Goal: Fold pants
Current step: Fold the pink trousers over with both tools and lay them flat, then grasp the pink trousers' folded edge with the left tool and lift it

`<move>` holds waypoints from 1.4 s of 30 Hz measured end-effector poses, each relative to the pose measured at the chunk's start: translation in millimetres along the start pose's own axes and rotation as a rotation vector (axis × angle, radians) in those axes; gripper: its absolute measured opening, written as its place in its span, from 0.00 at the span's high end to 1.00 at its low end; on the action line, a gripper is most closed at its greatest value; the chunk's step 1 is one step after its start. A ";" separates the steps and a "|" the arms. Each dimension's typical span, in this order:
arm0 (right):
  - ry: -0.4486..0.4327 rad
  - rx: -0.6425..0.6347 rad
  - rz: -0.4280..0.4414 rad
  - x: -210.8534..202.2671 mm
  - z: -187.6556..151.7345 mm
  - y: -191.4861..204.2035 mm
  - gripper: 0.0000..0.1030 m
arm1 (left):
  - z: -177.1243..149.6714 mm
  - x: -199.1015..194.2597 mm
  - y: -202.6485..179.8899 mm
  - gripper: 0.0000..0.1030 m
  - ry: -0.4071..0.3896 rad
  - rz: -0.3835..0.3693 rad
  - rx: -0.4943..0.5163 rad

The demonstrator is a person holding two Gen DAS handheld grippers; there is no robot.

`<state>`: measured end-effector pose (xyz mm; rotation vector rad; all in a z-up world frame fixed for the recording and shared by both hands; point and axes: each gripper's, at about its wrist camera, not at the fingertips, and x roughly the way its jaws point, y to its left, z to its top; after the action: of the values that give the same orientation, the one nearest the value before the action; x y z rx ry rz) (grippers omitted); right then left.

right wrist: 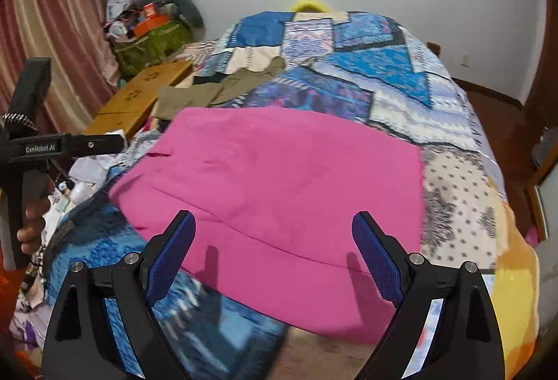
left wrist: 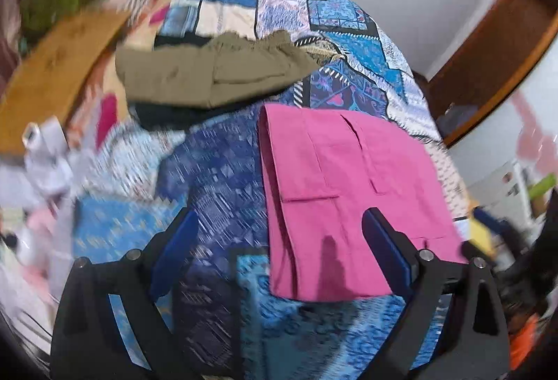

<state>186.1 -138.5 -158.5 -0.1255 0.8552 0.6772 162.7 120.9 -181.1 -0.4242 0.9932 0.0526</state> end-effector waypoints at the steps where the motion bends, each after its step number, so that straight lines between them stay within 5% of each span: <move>1: 0.006 -0.009 0.003 4.3 -0.3 4.0 0.13 | -2.5 2.3 2.6 0.07 0.021 -0.019 -0.025; 8: 0.124 0.007 0.044 37.9 -15.0 8.2 0.13 | -22.6 16.1 11.1 0.07 0.143 -0.128 -0.124; 11: 0.113 -0.001 0.059 35.2 -17.2 7.0 0.12 | -30.4 23.7 18.9 0.07 0.191 -0.234 -0.198; 16: 0.104 -0.001 0.067 33.8 -19.1 8.5 0.11 | -28.8 30.6 15.8 0.06 0.190 -0.282 -0.207; 20: 0.098 -0.001 0.068 33.7 -20.2 9.6 0.11 | -20.3 39.5 6.6 0.06 0.231 -0.446 -0.197; 23: 0.097 0.004 0.075 33.6 -19.9 8.3 0.11 | -12.7 45.3 4.6 0.20 0.249 -0.476 -0.215; 25: 0.094 0.005 0.076 33.2 -20.4 8.3 0.11 | -8.3 45.6 3.2 0.51 0.250 -0.427 -0.204; 28: 0.092 0.007 0.078 32.8 -20.4 8.5 0.11 | -3.9 44.2 -0.7 0.63 0.217 -0.332 -0.162; 38: 0.073 0.067 0.093 20.9 -20.3 -0.5 0.14 | -14.3 -4.8 -54.1 0.73 -0.111 0.091 0.197; 42: 0.041 0.144 0.044 10.3 -26.2 -25.7 0.13 | -17.8 -18.2 -53.9 0.73 -0.172 0.276 0.300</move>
<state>189.0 -163.1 -187.5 0.0089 0.9458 0.6541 151.0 67.6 -157.2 -0.0050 0.8670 0.1832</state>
